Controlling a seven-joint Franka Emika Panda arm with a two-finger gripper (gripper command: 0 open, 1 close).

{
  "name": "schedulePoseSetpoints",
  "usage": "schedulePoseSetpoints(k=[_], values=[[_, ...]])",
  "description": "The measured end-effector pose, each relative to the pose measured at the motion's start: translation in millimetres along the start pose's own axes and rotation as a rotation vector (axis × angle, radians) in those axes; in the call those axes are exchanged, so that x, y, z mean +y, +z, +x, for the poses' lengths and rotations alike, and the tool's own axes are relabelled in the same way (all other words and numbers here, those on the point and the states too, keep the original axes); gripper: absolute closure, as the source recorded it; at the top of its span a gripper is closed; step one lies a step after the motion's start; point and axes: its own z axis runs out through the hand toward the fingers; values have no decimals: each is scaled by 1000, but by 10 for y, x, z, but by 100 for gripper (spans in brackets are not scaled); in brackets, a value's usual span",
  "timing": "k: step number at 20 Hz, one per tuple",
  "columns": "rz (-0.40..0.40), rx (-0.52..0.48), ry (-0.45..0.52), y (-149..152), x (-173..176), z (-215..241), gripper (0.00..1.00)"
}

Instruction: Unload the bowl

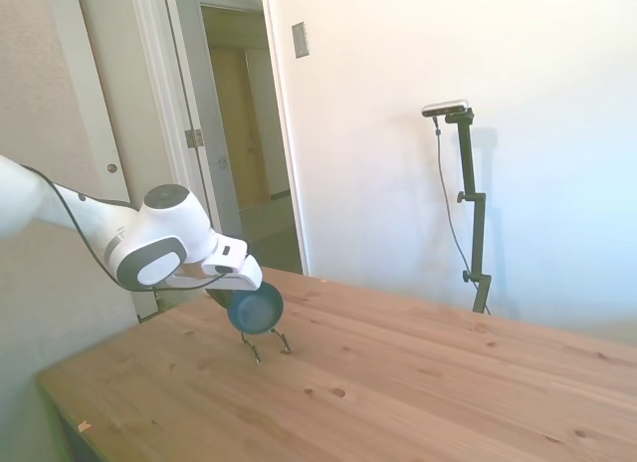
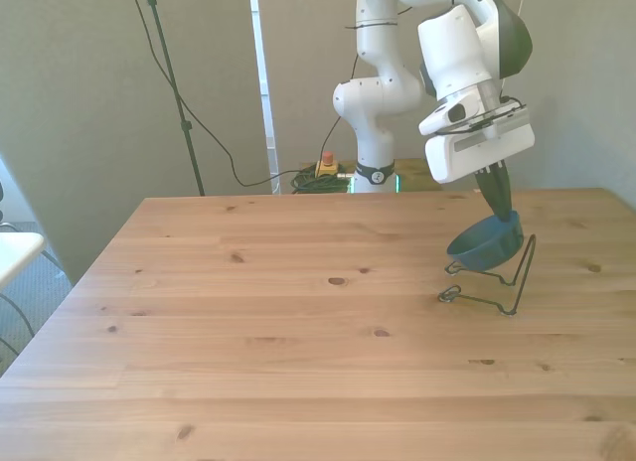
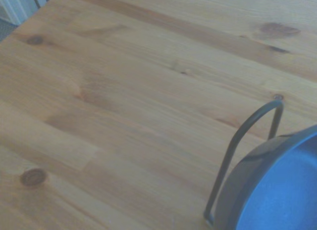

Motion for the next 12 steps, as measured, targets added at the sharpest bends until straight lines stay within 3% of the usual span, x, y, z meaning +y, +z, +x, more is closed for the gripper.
schedulePoseSetpoints(k=[7,12], values=[[-83,44,104,-213,208,-664,100],[-202,62,260,-481,505,-728,100]])
